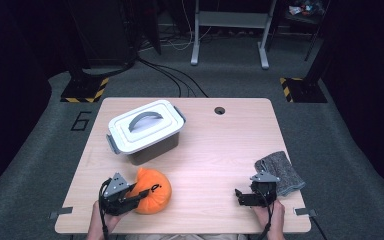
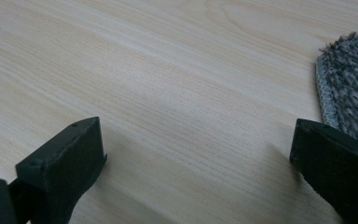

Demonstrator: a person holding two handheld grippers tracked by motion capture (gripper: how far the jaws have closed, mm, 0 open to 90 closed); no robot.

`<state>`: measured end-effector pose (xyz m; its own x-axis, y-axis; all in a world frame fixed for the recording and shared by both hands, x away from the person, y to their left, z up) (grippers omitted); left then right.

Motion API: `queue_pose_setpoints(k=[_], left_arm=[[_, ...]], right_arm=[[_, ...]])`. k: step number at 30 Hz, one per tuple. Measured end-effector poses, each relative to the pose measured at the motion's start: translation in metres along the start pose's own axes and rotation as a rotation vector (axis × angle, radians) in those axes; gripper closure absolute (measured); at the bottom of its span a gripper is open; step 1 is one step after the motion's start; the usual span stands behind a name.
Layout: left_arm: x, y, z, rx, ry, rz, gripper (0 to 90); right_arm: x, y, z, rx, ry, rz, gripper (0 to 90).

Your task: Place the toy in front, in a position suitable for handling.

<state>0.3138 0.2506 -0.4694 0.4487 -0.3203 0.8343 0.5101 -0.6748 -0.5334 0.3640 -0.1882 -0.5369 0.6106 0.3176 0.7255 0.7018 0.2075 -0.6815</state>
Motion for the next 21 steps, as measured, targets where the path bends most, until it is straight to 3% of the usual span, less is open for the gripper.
queue_pose_setpoints(k=[3, 13, 21], left_arm=[[0.008, 0.008, -0.006, -0.013, 0.014, -0.006, 60.8], [0.035, 0.038, -0.020, -0.049, 0.002, -0.023, 60.0], [0.050, 0.059, -0.023, -0.047, -0.014, -0.035, 59.2]], right_arm=[[0.000, 0.000, 0.000, -0.003, 0.002, 0.000, 1.9], [0.000, 0.000, 0.000, -0.003, 0.002, 0.000, 1.9], [0.000, 0.000, 0.000, -0.003, 0.002, 0.000, 1.9]])
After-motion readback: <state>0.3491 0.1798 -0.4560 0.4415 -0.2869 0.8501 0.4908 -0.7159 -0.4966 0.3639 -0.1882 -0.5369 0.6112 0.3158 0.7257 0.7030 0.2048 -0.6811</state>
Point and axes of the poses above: each handheld gripper's, and its own axes: y roughly forward along the jaws, x roughly out of its top, z roughly to its left, the point moved 1 cm from there along y, roughly forward along the jaws, and after that the axes turned 7 degrees about -x, right-handed, at the moved point
